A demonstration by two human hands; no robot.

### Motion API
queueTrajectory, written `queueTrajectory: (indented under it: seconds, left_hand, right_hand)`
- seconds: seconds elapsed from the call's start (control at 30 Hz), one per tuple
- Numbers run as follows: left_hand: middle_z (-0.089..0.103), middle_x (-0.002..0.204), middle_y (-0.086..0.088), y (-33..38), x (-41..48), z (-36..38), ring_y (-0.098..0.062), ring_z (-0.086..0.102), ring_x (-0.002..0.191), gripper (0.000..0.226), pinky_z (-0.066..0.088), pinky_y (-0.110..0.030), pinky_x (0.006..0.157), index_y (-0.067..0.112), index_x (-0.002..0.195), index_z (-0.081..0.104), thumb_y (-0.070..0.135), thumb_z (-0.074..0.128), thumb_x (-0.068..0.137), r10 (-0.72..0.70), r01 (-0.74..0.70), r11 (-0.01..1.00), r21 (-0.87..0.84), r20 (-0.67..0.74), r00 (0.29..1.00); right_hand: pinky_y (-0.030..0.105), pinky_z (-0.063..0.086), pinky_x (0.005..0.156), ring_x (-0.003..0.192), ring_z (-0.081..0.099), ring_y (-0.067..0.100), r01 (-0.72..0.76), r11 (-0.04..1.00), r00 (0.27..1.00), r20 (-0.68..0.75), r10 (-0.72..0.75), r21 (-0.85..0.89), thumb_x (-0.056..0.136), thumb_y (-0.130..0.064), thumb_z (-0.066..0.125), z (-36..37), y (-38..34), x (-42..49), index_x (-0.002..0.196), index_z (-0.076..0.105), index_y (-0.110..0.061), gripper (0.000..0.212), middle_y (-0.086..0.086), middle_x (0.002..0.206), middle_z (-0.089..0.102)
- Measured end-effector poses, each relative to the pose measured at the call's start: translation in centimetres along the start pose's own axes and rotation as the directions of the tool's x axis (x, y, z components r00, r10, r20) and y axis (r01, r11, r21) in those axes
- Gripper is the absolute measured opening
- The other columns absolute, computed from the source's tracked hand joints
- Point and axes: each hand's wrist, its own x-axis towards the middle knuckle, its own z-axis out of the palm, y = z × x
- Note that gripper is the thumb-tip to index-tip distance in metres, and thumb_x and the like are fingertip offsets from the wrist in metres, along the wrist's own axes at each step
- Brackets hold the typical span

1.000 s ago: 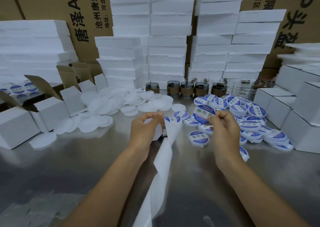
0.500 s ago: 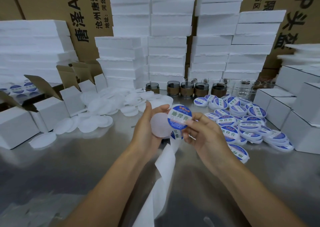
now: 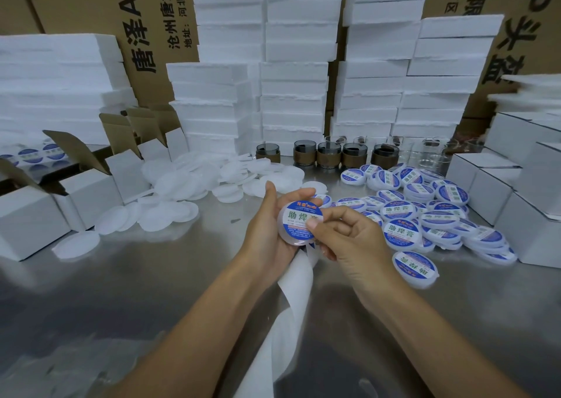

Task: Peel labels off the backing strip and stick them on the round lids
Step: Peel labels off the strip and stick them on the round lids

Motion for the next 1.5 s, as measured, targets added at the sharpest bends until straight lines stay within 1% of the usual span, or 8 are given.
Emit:
queueTrajectory:
  seconds: [0.23, 0.43, 0.6, 0.9, 1.2, 1.33, 1.4, 1.5]
  left_hand:
    - [0.073, 0.083, -0.006, -0.4, 0.1, -0.1, -0.019, 0.069, 0.081, 0.067, 0.055, -0.032, 0.079, 0.017, 0.073, 0.078, 0.054, 0.025, 0.094, 0.008, -0.008, 0.999, 0.040, -0.003, 1.000]
    - [0.072, 0.083, -0.006, -0.3, 0.1, -0.1, -0.018, 0.069, 0.080, 0.064, 0.056, -0.030, 0.074, 0.016, 0.077, 0.076, 0.054, 0.027, 0.093, 0.002, -0.003, 0.999, 0.051, 0.020, 1.000]
    - [0.071, 0.081, -0.007, -0.2, -0.2, 0.1, -0.019, 0.069, 0.077, 0.055, 0.057, -0.029, 0.070, 0.010, 0.091, 0.067, 0.051, 0.030, 0.093, -0.004, 0.001, 0.995, 0.097, 0.037, 0.999]
    - [0.070, 0.082, -0.005, 0.0, -0.8, 0.6, -0.017, 0.067, 0.076, 0.045, 0.056, -0.026, 0.066, 0.010, 0.095, 0.064, 0.047, 0.047, 0.078, -0.017, 0.005, 0.987, 0.158, 0.076, 0.997]
    - [0.072, 0.090, -0.005, -0.2, -1.4, 0.9, -0.019, 0.069, 0.080, 0.028, 0.053, -0.026, 0.058, 0.008, 0.106, 0.065, 0.014, 0.057, 0.080, 0.040, -0.074, 0.978, 0.194, 0.174, 0.984]
    - [0.071, 0.106, -0.008, -0.4, -1.3, 0.9, -0.022, 0.069, 0.095, 0.026, 0.057, -0.028, 0.069, 0.004, 0.114, 0.059, 0.002, 0.044, 0.093, 0.034, -0.064, 0.985, 0.163, 0.180, 0.983]
    - [0.069, 0.113, -0.009, -0.4, -1.2, 0.9, -0.022, 0.067, 0.102, 0.027, 0.057, -0.028, 0.074, 0.005, 0.115, 0.059, 0.001, 0.042, 0.095, 0.038, -0.066, 0.986, 0.155, 0.177, 0.983]
    - [0.068, 0.115, -0.008, -0.5, -1.1, 0.9, -0.020, 0.066, 0.104, 0.027, 0.056, -0.028, 0.081, 0.007, 0.114, 0.060, 0.000, 0.042, 0.095, 0.041, -0.069, 0.984, 0.163, 0.170, 0.985]
  right_hand:
    - [0.012, 0.040, 0.042, 0.044, 0.054, 0.001, -0.043, 0.995, 0.999, -0.028, 0.041, -0.090, 0.075, -0.009, 0.074, -0.1, 0.0, 0.1, 0.075, 0.063, -0.010, 0.011, -0.001, 0.057, 0.067]
    - [0.011, 0.041, 0.043, 0.042, 0.054, 0.001, -0.072, 0.995, 0.996, -0.048, 0.069, -0.072, 0.075, -0.008, 0.074, -0.1, 0.1, 0.0, 0.073, 0.063, -0.010, 0.012, 0.000, 0.058, 0.068]
    - [0.014, 0.042, 0.042, 0.040, 0.050, 0.003, -0.092, 0.992, 0.994, -0.074, 0.086, -0.083, 0.075, -0.007, 0.074, -0.2, 0.2, 0.2, 0.071, 0.061, -0.010, 0.014, 0.001, 0.055, 0.065]
    - [0.015, 0.046, 0.045, 0.042, 0.054, 0.005, -0.123, 0.985, 0.988, -0.113, 0.110, -0.118, 0.074, -0.009, 0.075, -0.3, 0.4, 0.3, 0.072, 0.061, -0.009, 0.014, 0.005, 0.060, 0.068]
    - [0.014, 0.043, 0.043, 0.042, 0.055, 0.008, -0.108, 0.987, 0.984, -0.157, 0.088, -0.123, 0.074, -0.017, 0.076, -0.4, 0.8, 0.5, 0.069, 0.061, -0.006, 0.019, 0.004, 0.051, 0.063]
    - [0.015, 0.046, 0.047, 0.042, 0.056, 0.005, -0.074, 0.980, 0.983, -0.177, 0.042, -0.182, 0.080, -0.020, 0.069, -0.5, 1.1, 0.7, 0.069, 0.061, -0.009, 0.018, 0.000, 0.052, 0.064]
    - [0.021, 0.048, 0.053, 0.044, 0.057, 0.005, -0.053, 0.967, 0.984, -0.180, 0.008, -0.249, 0.085, -0.021, 0.064, -0.5, 1.3, 0.7, 0.071, 0.061, -0.009, 0.018, 0.000, 0.055, 0.066]
    - [0.030, 0.049, 0.060, 0.054, 0.060, 0.015, 0.006, 0.923, 0.980, -0.182, -0.082, -0.384, 0.087, -0.024, 0.060, -0.4, 1.5, 0.5, 0.073, 0.058, -0.012, 0.019, 0.007, 0.064, 0.066]
